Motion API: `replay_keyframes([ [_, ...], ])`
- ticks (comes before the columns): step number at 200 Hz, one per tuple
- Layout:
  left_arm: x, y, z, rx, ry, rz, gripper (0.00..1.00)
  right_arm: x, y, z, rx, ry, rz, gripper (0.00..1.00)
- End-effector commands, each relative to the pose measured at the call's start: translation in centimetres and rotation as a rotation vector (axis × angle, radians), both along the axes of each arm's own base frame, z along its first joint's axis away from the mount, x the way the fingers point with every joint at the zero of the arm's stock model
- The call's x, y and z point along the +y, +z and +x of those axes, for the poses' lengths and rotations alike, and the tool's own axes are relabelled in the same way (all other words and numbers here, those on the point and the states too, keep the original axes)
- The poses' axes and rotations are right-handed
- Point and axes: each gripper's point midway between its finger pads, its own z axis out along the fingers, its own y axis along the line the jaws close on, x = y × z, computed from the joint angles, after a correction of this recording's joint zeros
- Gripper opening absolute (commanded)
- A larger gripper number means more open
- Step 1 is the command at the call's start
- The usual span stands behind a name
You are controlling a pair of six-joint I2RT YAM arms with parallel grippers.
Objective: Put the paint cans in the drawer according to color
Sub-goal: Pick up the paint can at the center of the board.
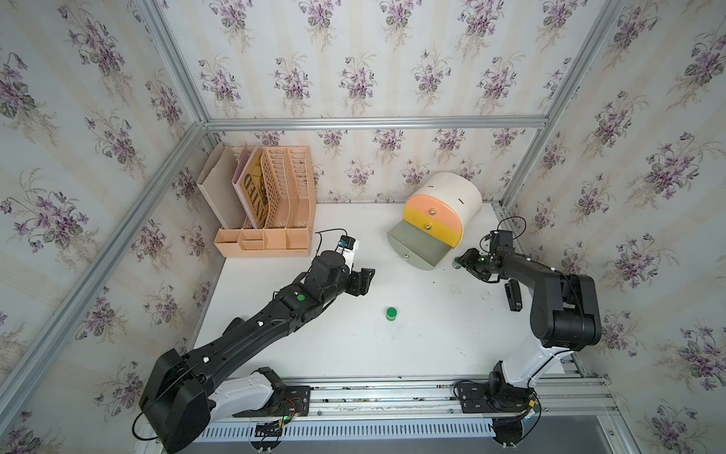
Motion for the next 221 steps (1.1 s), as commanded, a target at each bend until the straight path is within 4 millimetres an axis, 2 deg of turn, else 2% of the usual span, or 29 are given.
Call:
replay_keyframes([
  [1, 0.2, 0.6, 0.2, -0.027, 0.004, 0.010, 0.78, 0.1, 0.1, 0.6, -0.012, -0.005, 0.013, 0.53],
  [85, 0.1, 0.6, 0.4, -0.028, 0.003, 0.014, 0.77, -0.5, -0.9, 1.0, 0.020, -0.018, -0.020, 0.59],
  [137, 0.1, 0.6, 0.5, -0.030, 0.004, 0.017, 0.77, -0.1, -0.7, 1.5, 0.012, -0.003, 0.002, 0.63],
  [177, 0.1, 0.3, 0.5, -0.024, 0.006, 0.022, 0.76, -0.2, -1.1, 1.5, 0.026, -0.008, -0.015, 0.63],
  [221, 0.1, 0.2, 0.5, -0.021, 0.009, 0.018, 0.76, -0.7, -2.1, 0.9, 0.069, -0.013, -0.071, 0.58],
])
